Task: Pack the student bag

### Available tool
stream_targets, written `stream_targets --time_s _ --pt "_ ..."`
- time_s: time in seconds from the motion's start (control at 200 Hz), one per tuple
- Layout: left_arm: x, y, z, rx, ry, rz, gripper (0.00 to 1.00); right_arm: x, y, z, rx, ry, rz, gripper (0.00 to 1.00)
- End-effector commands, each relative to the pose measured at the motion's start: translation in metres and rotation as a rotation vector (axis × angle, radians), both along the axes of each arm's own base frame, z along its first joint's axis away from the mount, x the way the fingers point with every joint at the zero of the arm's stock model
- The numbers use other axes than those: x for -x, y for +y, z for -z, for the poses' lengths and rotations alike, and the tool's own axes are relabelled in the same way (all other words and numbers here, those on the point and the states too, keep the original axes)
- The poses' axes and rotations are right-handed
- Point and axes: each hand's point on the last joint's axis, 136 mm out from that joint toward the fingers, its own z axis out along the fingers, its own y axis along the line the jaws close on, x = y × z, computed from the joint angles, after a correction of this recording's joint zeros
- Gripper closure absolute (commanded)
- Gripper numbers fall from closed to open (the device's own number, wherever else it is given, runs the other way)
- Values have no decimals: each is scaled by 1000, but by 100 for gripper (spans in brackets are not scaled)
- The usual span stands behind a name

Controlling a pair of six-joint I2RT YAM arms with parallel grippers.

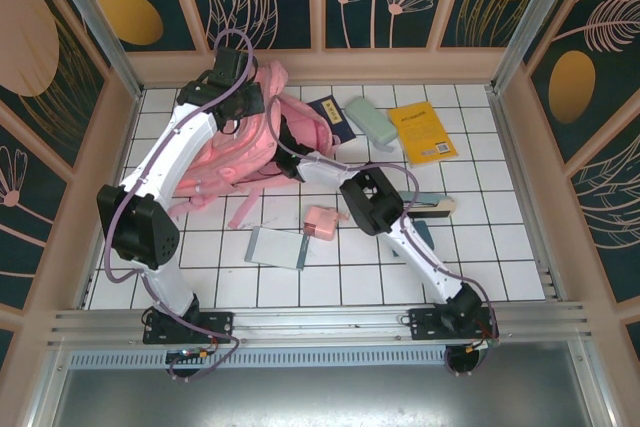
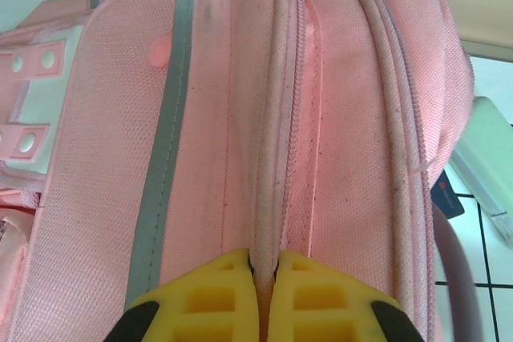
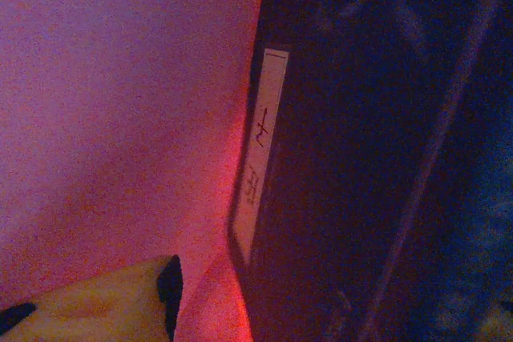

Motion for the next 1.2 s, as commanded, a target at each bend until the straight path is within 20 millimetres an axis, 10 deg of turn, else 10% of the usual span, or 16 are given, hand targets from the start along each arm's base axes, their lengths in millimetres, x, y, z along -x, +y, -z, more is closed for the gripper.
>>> stream_targets --time_s 0.0,0.635,1.021,1.196 --pt "-5 7 -54 18 -156 -16 100 -2 -16 -16 26 -24 9 35" --pt "8 49 -2 -55 -73 -121 100 10 -139 -53 141 -79 148 24" --pt "8 32 -18 49 -92 -75 100 24 -113 -15 153 -26 -6 54" --pt "7 25 -32 74 -102 -42 100 35 -102 8 217 -51 -145 42"
